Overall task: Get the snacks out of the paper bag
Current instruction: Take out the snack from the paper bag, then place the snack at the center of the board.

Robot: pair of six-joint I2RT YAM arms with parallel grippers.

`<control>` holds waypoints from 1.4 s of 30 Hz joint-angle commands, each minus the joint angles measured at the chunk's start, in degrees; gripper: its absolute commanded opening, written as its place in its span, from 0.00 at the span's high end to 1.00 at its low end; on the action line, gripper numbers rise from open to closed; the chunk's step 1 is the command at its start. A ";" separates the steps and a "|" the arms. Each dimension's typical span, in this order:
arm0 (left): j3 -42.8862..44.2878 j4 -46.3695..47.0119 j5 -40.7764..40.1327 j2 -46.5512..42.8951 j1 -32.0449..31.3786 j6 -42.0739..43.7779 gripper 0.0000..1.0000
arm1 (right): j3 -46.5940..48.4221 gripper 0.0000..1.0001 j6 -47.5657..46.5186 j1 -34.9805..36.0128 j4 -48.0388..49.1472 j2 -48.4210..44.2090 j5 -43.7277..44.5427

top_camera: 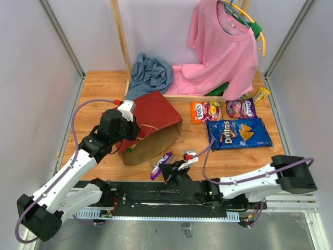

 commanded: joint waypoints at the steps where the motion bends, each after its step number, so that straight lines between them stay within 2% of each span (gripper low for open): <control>1: -0.10 1.46 -1.68 -0.48 0.56 -0.10 0.83 | -0.51 0.99 -11.37 4.51 -10.50 -11.53 16.52; 7: 0.01 1.36 -2.06 -0.04 0.56 -0.10 0.83 | 0.12 0.99 -14.40 5.23 -27.88 -29.38 29.42; 10: -0.01 1.36 -2.43 0.22 0.56 -0.10 0.83 | 0.83 0.99 -13.58 4.66 -34.70 -34.91 34.62; 13: -0.01 1.24 -2.90 0.49 0.56 -0.01 0.83 | 3.57 0.99 -6.41 2.78 -47.11 -36.50 35.88; 17: 0.08 1.23 -3.65 0.83 0.64 -0.01 0.83 | 6.34 0.99 -3.42 -2.81 -52.66 -35.25 31.25; 19: 0.08 1.23 -3.66 1.05 0.65 -0.01 0.83 | 6.86 0.99 -5.98 -9.49 -50.05 -35.51 20.91; 21: 0.08 1.14 -3.62 1.32 0.64 -0.01 0.83 | 3.77 0.99 -15.28 -17.36 -38.69 -36.70 7.20; 24: 0.07 1.18 -3.66 1.38 0.60 -0.01 0.83 | -0.25 0.99 -19.60 -25.80 -26.02 -36.99 -4.87; 28: -0.07 1.14 -3.83 1.38 0.64 -0.09 0.83 | 1.62 0.99 -19.85 -33.84 -25.42 -34.38 -11.59; 31: 0.00 1.14 -3.92 1.42 0.65 -0.01 0.83 | 1.48 0.99 -16.56 -42.12 -22.52 -31.93 -20.52; 35: -0.01 1.14 -3.92 1.40 0.60 -0.01 0.83 | 0.56 0.99 -12.40 -49.57 -18.25 -27.35 -30.69; 42: -0.01 1.14 -3.97 1.14 0.66 -0.01 0.83 | -6.49 0.99 -5.44 -52.32 -12.14 -18.90 -36.31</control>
